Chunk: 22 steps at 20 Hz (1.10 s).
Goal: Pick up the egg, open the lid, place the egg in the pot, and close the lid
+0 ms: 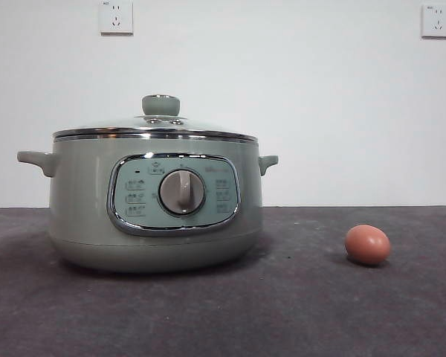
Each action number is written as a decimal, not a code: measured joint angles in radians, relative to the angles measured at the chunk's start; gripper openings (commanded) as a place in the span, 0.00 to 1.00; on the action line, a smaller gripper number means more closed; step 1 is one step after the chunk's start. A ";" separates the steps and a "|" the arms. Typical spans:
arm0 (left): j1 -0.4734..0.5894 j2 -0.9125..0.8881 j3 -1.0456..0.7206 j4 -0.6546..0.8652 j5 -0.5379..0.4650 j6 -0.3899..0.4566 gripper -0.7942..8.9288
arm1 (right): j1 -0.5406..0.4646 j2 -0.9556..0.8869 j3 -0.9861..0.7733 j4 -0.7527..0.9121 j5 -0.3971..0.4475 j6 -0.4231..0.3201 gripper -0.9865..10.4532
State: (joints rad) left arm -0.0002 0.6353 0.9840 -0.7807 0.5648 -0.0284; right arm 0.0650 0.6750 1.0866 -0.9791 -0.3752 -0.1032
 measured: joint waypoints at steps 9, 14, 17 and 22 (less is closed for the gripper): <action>-0.186 0.441 0.280 0.063 -0.053 0.047 0.77 | 0.000 0.129 0.000 0.001 0.000 0.002 0.64; -0.349 0.711 0.468 0.060 -0.216 0.097 0.77 | 0.000 0.163 0.000 0.003 -0.031 0.002 0.64; -0.408 0.837 0.533 0.030 -0.323 0.135 0.76 | 0.000 0.167 0.000 0.006 -0.034 0.002 0.64; -0.438 0.956 0.538 0.026 -0.400 0.172 0.76 | 0.000 0.167 0.000 0.007 -0.034 0.002 0.64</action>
State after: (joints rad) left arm -0.4377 1.5913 1.5223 -0.7551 0.1646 0.1432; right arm 0.0650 0.8421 1.0866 -0.9718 -0.4088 -0.1013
